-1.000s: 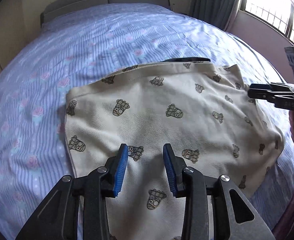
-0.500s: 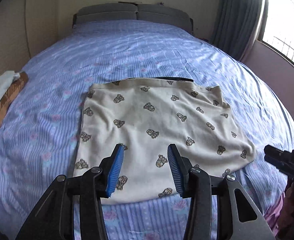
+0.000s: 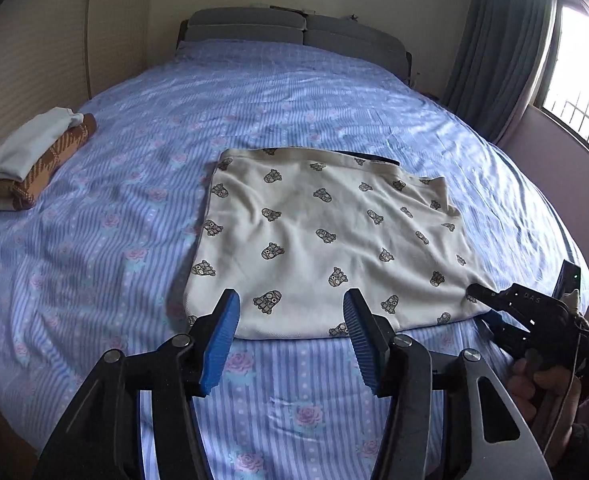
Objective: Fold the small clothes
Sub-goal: 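Grasp the shirt side with the right gripper and fold it over lengthwise, then open the right gripper and release the folded side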
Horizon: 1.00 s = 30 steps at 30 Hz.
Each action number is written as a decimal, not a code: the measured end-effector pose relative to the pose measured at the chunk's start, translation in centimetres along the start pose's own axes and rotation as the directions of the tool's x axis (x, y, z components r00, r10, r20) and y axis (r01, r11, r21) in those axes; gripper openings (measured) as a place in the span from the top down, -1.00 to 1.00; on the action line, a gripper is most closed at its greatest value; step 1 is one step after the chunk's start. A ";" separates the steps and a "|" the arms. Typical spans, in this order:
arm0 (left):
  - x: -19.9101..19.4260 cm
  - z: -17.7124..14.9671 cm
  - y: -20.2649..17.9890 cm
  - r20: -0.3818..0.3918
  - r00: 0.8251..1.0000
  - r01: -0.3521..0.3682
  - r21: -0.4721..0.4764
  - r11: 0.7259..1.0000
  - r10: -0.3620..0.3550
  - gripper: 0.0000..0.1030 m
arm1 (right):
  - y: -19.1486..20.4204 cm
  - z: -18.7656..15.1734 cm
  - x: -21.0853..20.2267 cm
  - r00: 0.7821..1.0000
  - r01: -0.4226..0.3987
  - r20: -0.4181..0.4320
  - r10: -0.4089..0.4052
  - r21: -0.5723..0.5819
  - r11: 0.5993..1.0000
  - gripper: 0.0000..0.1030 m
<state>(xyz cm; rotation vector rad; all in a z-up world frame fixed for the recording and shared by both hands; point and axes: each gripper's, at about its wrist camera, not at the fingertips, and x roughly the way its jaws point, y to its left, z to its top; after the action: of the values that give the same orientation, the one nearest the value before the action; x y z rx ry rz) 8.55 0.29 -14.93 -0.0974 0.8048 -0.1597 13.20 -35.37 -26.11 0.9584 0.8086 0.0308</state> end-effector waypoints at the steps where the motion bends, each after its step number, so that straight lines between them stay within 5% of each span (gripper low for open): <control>1: -0.1 0.0 0.0 0.003 1.000 0.000 0.001 1.000 0.000 -0.03 | -0.4 0.0 0.0 1.000 -0.006 0.005 0.006 0.019 1.000 0.58; 6: -0.8 -0.1 0.4 0.018 1.000 0.009 -0.005 1.000 -0.009 -0.03 | 0.2 0.1 -1.5 0.999 -0.004 0.044 0.003 0.021 1.000 0.79; 12: -2.3 0.4 3.6 0.056 0.998 -0.021 -0.071 0.997 0.025 -0.03 | 8.1 0.1 -3.5 0.985 0.093 0.167 -0.047 -0.283 0.954 0.86; 18: -4.2 0.4 9.1 0.078 0.991 -0.095 -0.169 0.981 0.109 -0.03 | 19.3 -3.4 -2.2 0.971 0.154 0.240 0.010 -0.654 0.741 0.86; 22: -5.6 -0.2 13.0 0.089 0.981 -0.149 -0.223 0.963 0.172 -0.04 | 25.1 -8.4 1.2 0.983 0.114 0.173 0.055 -0.825 0.554 0.87; 26: -6.4 -1.3 16.6 0.067 0.974 -0.191 -0.276 0.942 0.217 -0.07 | 26.8 -15.0 5.9 0.999 0.038 0.039 -0.006 -0.924 0.381 0.87; 30: -6.4 -2.3 18.5 0.041 0.971 -0.214 -0.301 0.929 0.237 -0.07 | 24.5 -19.8 9.0 0.992 -0.028 -0.064 -0.104 -0.947 0.319 0.87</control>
<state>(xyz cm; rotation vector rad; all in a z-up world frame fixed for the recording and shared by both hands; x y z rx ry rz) 4.44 19.53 -14.68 -0.2904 0.7524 0.1833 14.98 -3.34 -19.61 -0.2457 0.7346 0.4944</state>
